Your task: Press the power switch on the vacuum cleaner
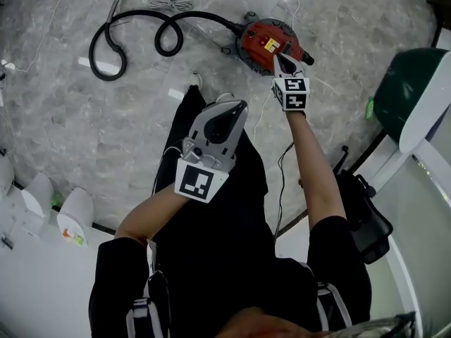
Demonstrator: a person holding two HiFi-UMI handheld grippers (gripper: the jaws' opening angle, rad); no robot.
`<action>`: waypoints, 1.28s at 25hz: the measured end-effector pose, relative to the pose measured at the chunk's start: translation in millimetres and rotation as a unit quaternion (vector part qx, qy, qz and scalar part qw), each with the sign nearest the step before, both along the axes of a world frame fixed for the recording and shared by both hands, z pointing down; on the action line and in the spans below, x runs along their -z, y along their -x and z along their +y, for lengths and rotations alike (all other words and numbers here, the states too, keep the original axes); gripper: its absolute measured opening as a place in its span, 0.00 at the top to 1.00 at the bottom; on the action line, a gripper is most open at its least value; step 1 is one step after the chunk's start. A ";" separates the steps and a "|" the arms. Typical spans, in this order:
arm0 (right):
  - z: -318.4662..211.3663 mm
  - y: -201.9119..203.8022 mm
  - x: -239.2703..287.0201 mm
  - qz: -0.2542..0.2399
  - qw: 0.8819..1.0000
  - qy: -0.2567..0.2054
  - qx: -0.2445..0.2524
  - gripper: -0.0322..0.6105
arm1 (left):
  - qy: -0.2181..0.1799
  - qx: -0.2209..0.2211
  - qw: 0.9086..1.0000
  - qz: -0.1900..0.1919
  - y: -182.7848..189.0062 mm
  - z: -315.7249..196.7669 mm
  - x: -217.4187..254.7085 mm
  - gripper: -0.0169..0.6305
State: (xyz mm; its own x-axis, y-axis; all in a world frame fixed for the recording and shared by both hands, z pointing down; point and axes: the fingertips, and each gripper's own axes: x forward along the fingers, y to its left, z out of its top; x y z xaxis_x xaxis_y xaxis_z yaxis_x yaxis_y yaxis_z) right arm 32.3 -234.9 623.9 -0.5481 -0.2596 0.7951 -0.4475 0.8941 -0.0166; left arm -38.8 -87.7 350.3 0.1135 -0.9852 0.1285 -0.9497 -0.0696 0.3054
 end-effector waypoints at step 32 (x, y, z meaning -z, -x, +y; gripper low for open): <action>-51.5 -12.4 -240.5 0.099 0.994 0.048 0.007 0.92 | 0.040 0.018 0.999 0.011 34.3 -30.8 -152.2 0.94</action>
State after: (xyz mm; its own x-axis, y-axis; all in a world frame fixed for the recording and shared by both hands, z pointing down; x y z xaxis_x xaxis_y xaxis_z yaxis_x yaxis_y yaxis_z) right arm 44.7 -286.4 864.4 -0.3813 -0.1700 0.9087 -0.4380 0.8988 -0.0157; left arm -73.2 -118.5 502.5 0.0820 -0.9754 0.2047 -0.9441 -0.0102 0.3296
